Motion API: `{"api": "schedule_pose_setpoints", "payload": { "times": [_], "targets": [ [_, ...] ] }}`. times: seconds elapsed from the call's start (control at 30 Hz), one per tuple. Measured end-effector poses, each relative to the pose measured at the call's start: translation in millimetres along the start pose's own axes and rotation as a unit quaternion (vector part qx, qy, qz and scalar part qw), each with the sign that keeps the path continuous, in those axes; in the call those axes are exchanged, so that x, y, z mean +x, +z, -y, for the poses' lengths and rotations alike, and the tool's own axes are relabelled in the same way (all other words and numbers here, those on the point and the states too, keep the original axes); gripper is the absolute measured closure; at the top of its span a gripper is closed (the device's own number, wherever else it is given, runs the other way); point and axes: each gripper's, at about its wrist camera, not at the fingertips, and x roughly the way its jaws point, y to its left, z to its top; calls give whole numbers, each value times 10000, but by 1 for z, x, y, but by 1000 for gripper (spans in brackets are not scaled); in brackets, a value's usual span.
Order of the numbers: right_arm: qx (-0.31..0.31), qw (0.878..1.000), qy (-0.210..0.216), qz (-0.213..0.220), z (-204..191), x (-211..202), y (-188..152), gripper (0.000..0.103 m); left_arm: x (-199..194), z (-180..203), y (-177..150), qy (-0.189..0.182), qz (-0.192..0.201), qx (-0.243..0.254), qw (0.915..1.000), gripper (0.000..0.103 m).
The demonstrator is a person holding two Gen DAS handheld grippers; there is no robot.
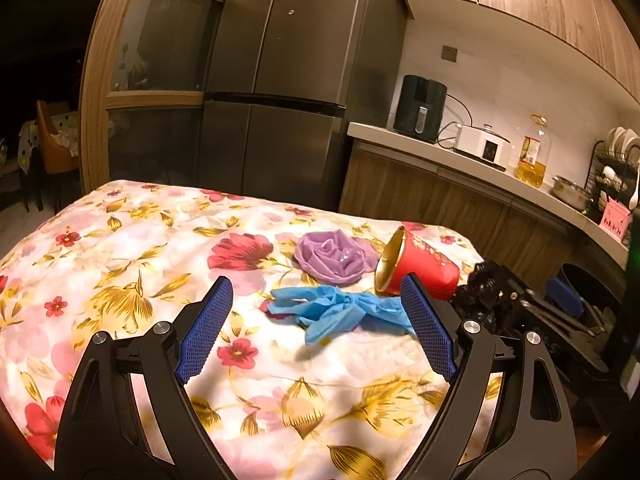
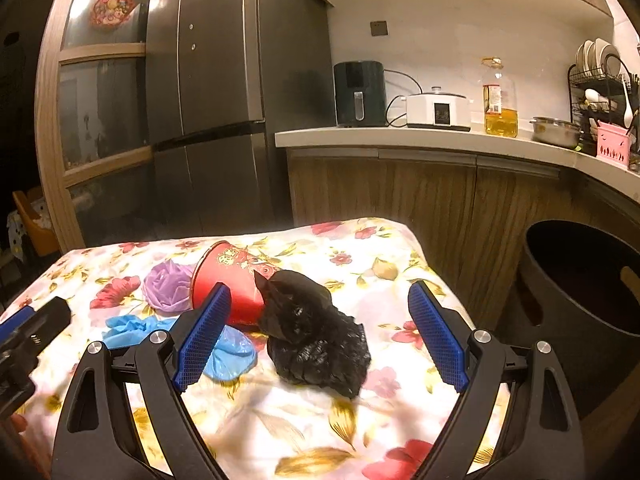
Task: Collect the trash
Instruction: 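Grasp the black plastic bag with the right tool, then grasp the second blue glove with the left tool while the right tool lifts the black bag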
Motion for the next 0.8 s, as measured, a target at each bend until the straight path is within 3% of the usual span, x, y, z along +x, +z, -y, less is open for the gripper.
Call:
{"api": "schedule_pose_setpoints", "payload": {
  "times": [0.13,0.27,0.4,0.47,0.6,0.8],
  "targets": [
    [-79,9998,7,-179,-5,16,-2,20,5,-3,1,17,-10,-52,10000,19],
    [-111,9991,50,-405,-5,26,-6,34,13,-2,0,-19,-65,-22,10000,19],
    [-25,9984,145,-555,-1,33,-8,71,19,2,-2,-87,-122,18,9999,19],
    [-26,9980,217,-589,-1,34,-9,82,23,5,-3,-134,-161,50,9998,19],
    [-77,9983,275,-513,-2,29,-10,91,31,8,-5,-173,-282,98,9994,19],
    [-50,9991,312,-290,0,10,-8,94,44,12,-8,-220,-452,114,9987,19]
  ]
}}
